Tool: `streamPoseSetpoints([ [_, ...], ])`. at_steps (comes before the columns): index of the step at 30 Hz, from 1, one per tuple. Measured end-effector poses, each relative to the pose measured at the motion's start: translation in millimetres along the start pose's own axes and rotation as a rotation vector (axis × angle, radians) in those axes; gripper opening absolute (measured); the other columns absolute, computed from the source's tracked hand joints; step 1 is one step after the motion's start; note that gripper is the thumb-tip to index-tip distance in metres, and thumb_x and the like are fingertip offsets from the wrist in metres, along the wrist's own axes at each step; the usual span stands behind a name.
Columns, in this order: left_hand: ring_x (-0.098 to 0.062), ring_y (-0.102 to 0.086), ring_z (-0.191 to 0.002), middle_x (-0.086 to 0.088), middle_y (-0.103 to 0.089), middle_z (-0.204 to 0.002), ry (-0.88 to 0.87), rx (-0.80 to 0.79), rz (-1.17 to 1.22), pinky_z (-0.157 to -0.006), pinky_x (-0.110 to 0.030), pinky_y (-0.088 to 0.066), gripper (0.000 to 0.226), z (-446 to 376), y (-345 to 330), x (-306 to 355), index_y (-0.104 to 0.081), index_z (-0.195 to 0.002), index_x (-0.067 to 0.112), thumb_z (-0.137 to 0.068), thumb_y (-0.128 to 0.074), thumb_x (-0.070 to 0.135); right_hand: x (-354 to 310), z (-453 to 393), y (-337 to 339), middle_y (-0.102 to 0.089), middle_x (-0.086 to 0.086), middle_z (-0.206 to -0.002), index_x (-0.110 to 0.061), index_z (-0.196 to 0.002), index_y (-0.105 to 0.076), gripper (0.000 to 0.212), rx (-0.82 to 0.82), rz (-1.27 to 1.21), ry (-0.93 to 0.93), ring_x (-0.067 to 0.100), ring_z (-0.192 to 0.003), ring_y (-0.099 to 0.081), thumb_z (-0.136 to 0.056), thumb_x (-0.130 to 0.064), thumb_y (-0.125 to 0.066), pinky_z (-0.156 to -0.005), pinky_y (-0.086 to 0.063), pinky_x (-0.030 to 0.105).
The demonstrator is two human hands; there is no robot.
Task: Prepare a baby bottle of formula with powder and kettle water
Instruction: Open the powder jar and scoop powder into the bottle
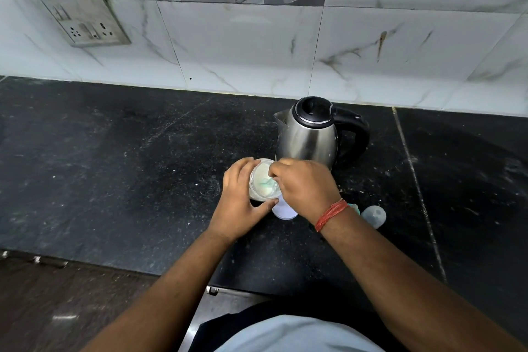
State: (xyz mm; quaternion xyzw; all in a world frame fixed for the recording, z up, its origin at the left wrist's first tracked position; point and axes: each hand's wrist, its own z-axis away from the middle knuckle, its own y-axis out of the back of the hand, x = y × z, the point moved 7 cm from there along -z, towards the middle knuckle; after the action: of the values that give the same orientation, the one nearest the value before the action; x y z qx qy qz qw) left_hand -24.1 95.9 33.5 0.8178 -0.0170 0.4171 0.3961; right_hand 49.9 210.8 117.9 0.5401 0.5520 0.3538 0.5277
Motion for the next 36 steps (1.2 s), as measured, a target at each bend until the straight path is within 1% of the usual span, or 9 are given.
streamPoseSetpoints([
  [4,-0.023,-0.037,-0.143,-0.005,-0.041,-0.151,-0.03,0.014,0.034,-0.119,-0.015,-0.021,0.087,1.6,0.6,7.4,-0.04,-0.147,0.02,-0.077,-0.083,0.046,-7.6,0.0,0.3,-0.063,-0.003,-0.063,-0.021,-0.075,-0.069,0.027,0.0,0.074,0.035,0.025,-0.049,-0.061,-0.056,-0.014,-0.087,-0.045,-0.031,0.024],
  [8,-0.022,-0.037,-0.143,-0.005,-0.041,-0.151,-0.053,0.028,0.046,-0.119,-0.018,-0.022,0.083,1.4,2.4,13.4,-0.041,-0.146,0.022,-0.077,-0.079,0.048,-11.0,1.8,0.2,-0.068,-0.003,-0.067,-0.023,-0.078,-0.073,0.026,0.012,0.073,0.048,0.026,-0.055,-0.065,-0.057,-0.014,-0.086,-0.047,-0.039,0.026],
  [12,-0.02,-0.037,-0.141,-0.005,-0.041,-0.15,-0.052,0.024,0.035,-0.118,-0.015,-0.02,0.082,3.6,3.1,12.9,-0.042,-0.145,0.021,-0.077,-0.078,0.05,-8.8,0.2,1.2,-0.074,-0.004,-0.098,-0.028,-0.101,-0.075,0.018,-0.066,-0.021,-0.033,0.023,-0.088,-0.069,-0.087,-0.019,-0.067,-0.066,-0.045,0.03],
  [14,-0.022,-0.039,-0.141,-0.006,-0.042,-0.15,-0.047,0.026,0.022,-0.118,-0.016,-0.021,0.083,4.4,2.8,10.2,-0.044,-0.145,0.017,-0.077,-0.08,0.047,-2.0,0.2,0.4,-0.074,-0.006,-0.099,-0.03,-0.097,-0.075,0.014,-0.07,-0.138,-0.122,0.02,-0.091,-0.068,-0.09,-0.021,-0.066,-0.072,-0.051,0.031],
  [20,-0.024,-0.038,-0.141,-0.004,-0.04,-0.151,-0.017,0.022,-0.005,-0.117,-0.014,-0.02,0.088,8.5,4.7,1.2,-0.041,-0.147,0.019,-0.075,-0.089,0.039,22.7,3.1,-7.3,-0.068,-0.012,-0.065,-0.02,-0.081,-0.077,0.013,0.011,-0.701,-0.416,-0.002,-0.065,-0.063,-0.083,-0.007,-0.075,-0.065,-0.05,0.019],
  [24,-0.021,-0.035,-0.141,-0.001,-0.039,-0.151,0.022,0.026,0.013,-0.116,-0.014,-0.02,0.09,11.0,7.3,-1.6,-0.039,-0.147,0.022,-0.075,-0.09,0.038,29.7,9.4,-11.2,-0.068,-0.005,-0.066,-0.015,-0.081,-0.075,0.011,0.043,-0.918,-0.572,-0.003,-0.042,-0.052,-0.086,-0.006,-0.073,-0.045,-0.042,0.016],
  [28,-0.013,-0.034,-0.138,0.001,-0.04,-0.148,0.069,0.04,0.029,-0.114,-0.01,-0.018,0.088,14.0,12.4,-4.3,-0.041,-0.147,0.018,-0.076,-0.088,0.041,31.0,14.1,-18.8,-0.062,-0.01,-0.058,-0.016,-0.077,-0.071,0.015,0.085,-0.978,-0.658,0.004,-0.037,-0.05,-0.087,-0.004,-0.069,-0.043,-0.04,0.019],
  [33,-0.015,-0.04,-0.137,0.003,-0.043,-0.143,0.131,0.043,0.06,-0.118,-0.036,-0.034,0.084,17.9,17.6,-16.6,-0.044,-0.145,0.018,-0.075,-0.09,0.032,27.6,16.8,-25.2,-0.061,-0.008,-0.058,-0.016,-0.078,-0.069,0.017,0.111,-1.019,-0.706,0.008,-0.037,-0.053,-0.088,-0.002,-0.067,-0.042,-0.039,0.017],
  [36,-0.009,-0.042,-0.135,0.018,-0.043,-0.136,0.174,0.044,0.115,-0.116,-0.036,-0.038,0.08,21.6,20.6,-24.2,-0.042,-0.14,0.031,-0.075,-0.089,0.028,24.8,17.1,-29.6,-0.063,-0.002,-0.064,-0.014,-0.081,-0.069,0.014,0.113,-1.051,-0.735,0.009,-0.039,-0.053,-0.088,-0.002,-0.066,-0.042,-0.039,0.019],
])
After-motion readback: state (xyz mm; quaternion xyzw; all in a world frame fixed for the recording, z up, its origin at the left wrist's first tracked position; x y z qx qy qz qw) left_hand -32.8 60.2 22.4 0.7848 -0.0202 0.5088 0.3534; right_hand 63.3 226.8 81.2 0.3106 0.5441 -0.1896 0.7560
